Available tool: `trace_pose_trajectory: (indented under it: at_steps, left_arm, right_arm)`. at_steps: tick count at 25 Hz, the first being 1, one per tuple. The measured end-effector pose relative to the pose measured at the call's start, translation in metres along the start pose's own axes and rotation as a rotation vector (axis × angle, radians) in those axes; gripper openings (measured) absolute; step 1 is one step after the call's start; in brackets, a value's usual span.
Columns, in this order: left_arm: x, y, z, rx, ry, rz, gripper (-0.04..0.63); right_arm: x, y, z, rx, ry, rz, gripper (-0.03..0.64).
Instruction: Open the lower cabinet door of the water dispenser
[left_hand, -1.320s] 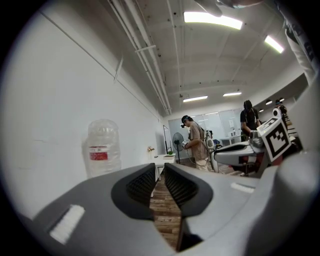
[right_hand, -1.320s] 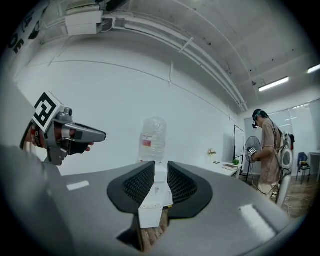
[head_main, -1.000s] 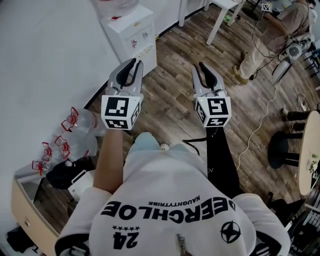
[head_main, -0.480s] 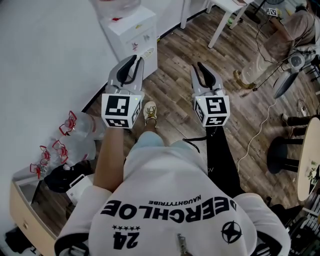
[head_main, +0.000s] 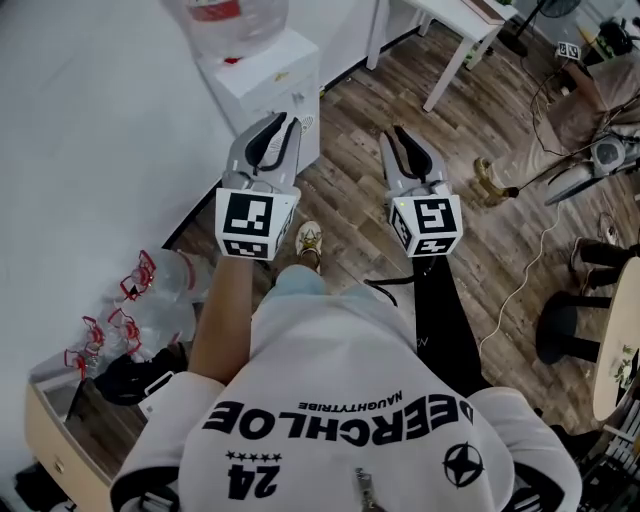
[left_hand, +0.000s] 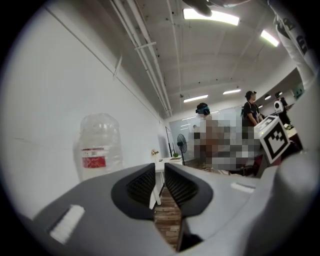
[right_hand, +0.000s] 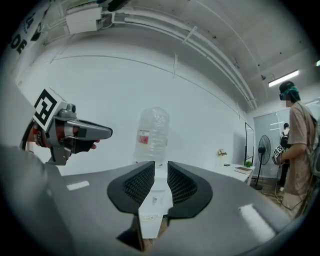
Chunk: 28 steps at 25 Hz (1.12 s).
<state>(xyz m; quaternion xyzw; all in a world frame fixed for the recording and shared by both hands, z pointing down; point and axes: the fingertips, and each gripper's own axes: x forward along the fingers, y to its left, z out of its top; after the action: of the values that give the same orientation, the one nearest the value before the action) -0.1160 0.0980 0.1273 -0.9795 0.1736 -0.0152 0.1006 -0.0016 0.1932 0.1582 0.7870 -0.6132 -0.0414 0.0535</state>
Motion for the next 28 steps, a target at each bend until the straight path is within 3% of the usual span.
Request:
trace_pose_trajectory:
  at_steps: [12,28]
  left_arm:
    - [0.133,0.091,-0.021,-0.023,0.054,-0.031,0.060]
    - [0.246,0.134,-0.041,-0.063,0.070,-0.148,0.060]
  right_arm:
    - [0.129,-0.051,-0.005,0.025,0.045,-0.021,0.061]
    - [0.229,-0.100,-0.023,0.042,0.124,-0.099,0.061]
